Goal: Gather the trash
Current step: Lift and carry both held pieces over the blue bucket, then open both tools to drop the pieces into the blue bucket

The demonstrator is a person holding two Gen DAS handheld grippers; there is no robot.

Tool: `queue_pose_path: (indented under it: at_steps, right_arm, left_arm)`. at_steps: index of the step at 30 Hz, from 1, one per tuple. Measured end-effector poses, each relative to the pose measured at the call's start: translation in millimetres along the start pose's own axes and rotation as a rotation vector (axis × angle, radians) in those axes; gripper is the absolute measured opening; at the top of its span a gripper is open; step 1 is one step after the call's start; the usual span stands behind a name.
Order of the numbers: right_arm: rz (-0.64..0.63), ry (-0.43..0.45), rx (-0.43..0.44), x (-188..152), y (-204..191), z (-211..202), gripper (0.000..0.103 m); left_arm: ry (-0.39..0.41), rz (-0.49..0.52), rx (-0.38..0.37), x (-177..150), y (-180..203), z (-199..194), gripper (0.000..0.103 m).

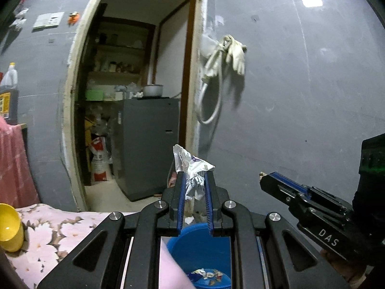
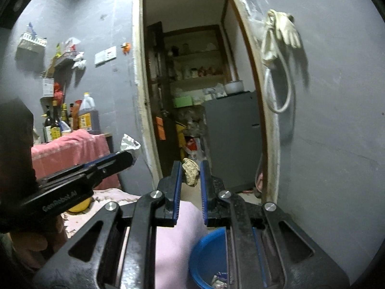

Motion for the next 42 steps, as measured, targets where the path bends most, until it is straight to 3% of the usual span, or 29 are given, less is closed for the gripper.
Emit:
queue_pose_path:
  at_steps: [9,22,28,32,35,42]
  right_arm:
    - [0.065,-0.106,-0.066,-31.0,50.9,15.6,0.023]
    - [0.160,-0.243,-0.089,-83.4,95.2,52.4,0.023]
    - [0.197,-0.312,-0.098,-103.4,107.0,70.2,0.025]
    - [0.211,-0.351,-0.113,-113.1,113.2,75.4,0.030]
    - [0.222,-0.368,-0.119,-116.2,115.8,77.2,0.041]
    - [0.229,-0.357,-0.132,-111.2,117.4,70.2,0.046]
  left_arm:
    - [-0.134,0.026,-0.018,-29.2,21.5,50.0,0.012]
    - [-0.365,0.010,-0.025,-83.6,22.9,120.7,0.013]
    - [-0.462,-0.005,-0.016,-107.0,20.1,143.0,0.020]
    - [-0.487,-0.029,-0.018,-116.9,17.2,147.3,0.034]
    - [-0.496,-0.038,-0.016,-120.6,13.6,147.1,0.036]
    - [-0.497,-0.048,-0.006,-119.8,10.6,138.8,0.037]
Point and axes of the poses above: each gripper's, at about its wrist camera, not at the fingertips, and z roughly the way its jaws point, y to its right, x to its top, the point moved 2 cm from there along z, roughly the way its jaws point, and after that the axes turned 1 degree about -x, right-handed, at the moved point
